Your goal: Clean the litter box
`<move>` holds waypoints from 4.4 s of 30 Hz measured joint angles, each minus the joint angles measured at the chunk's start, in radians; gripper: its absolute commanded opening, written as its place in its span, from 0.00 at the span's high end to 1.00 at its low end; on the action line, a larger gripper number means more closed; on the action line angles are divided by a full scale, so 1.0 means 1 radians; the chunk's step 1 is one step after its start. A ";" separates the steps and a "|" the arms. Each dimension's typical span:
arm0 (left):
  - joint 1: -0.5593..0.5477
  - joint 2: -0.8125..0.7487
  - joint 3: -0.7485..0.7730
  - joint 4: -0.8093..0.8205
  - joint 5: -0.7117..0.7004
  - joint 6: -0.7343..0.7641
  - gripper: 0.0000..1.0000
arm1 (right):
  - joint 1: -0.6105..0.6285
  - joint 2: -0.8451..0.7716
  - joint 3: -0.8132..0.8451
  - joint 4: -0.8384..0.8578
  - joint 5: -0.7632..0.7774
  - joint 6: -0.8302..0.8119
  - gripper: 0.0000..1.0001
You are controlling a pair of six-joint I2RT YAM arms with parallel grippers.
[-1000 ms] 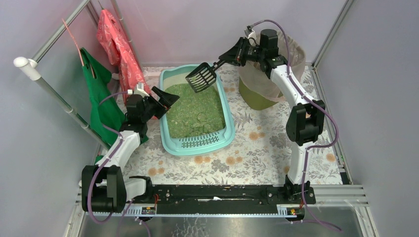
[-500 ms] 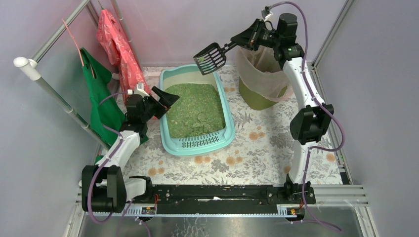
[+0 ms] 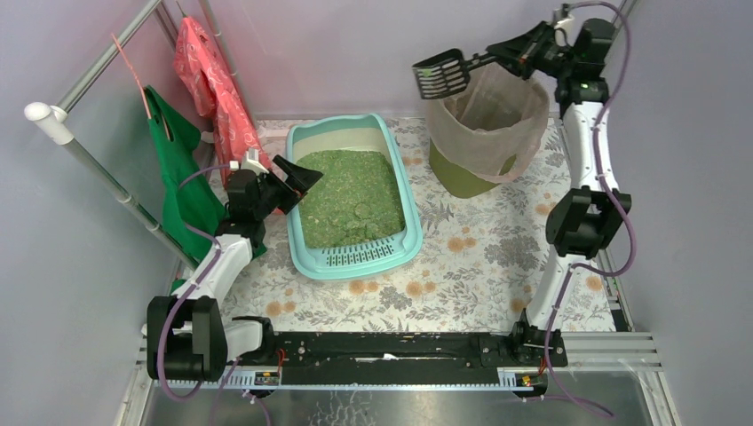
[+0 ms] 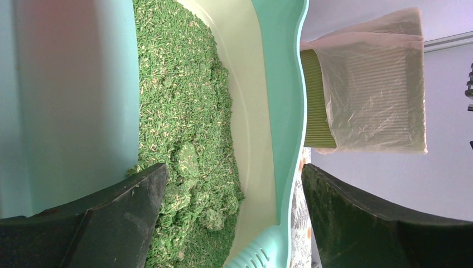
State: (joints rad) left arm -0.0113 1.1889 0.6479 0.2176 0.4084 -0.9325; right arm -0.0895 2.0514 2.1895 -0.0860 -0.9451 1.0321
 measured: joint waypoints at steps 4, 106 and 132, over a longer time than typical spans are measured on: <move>0.000 0.017 0.000 0.024 0.013 -0.006 0.02 | -0.098 0.000 0.009 0.058 -0.025 0.057 1.00; 0.019 0.062 0.024 0.053 0.092 -0.018 0.02 | 0.412 0.060 0.032 -0.129 0.171 -0.499 1.00; 0.068 0.112 0.060 0.084 0.114 -0.039 0.03 | 0.650 0.260 0.091 -0.405 0.720 -1.058 1.00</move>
State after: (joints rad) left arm 0.0563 1.3010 0.7082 0.3019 0.5220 -0.9714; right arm 0.5606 2.3112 2.2807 -0.4908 -0.2249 -0.0261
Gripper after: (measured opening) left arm 0.974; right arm 0.206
